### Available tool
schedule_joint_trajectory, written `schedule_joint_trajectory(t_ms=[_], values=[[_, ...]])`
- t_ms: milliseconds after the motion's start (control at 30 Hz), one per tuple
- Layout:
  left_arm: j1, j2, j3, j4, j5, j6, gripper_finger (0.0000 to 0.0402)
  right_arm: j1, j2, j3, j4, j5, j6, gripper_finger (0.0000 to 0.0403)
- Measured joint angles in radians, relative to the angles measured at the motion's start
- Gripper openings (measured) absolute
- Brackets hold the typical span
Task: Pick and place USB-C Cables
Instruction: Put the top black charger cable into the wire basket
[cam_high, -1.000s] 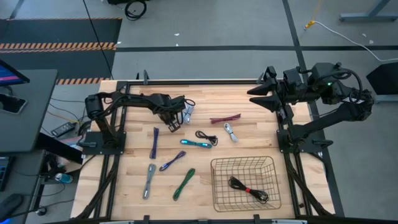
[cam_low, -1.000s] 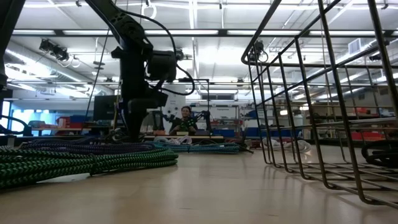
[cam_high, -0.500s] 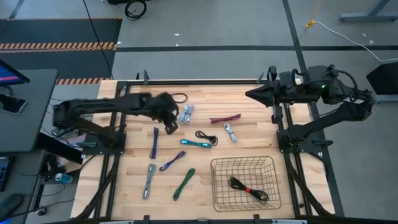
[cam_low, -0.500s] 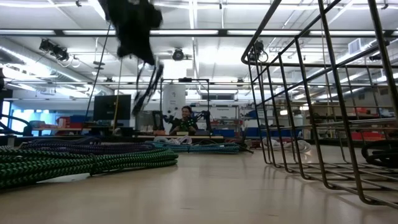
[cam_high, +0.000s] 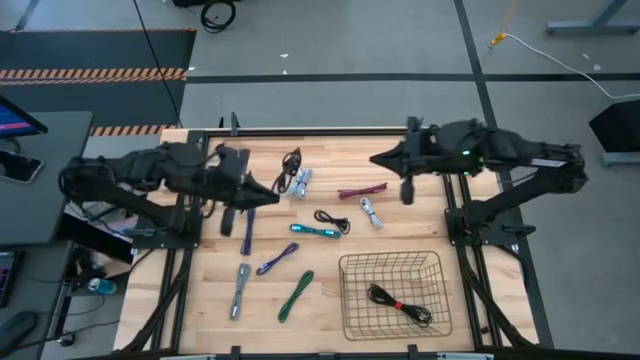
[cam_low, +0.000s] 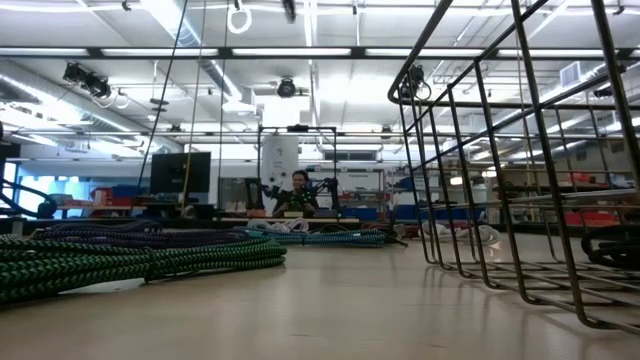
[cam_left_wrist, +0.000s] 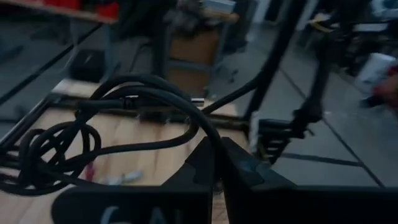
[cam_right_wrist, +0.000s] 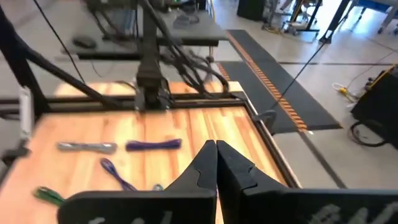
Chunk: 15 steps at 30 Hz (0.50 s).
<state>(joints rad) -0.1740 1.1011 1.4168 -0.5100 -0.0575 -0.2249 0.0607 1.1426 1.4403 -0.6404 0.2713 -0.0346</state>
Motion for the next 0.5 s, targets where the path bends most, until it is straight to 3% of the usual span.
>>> schedule_joint_trajectory(t_ms=[233, 500], values=[[-0.078, 0.007, 0.006, 0.040, -0.001, 0.000, 0.0014, -0.038, 0.129, 0.000, 0.096, -0.015, -0.059, 0.0009], [-0.133, 0.017, 0.006, 0.045, -0.001, -0.027, 0.0014, -0.050, 0.222, 0.000, 0.219, -0.029, -0.097, 0.0100]])
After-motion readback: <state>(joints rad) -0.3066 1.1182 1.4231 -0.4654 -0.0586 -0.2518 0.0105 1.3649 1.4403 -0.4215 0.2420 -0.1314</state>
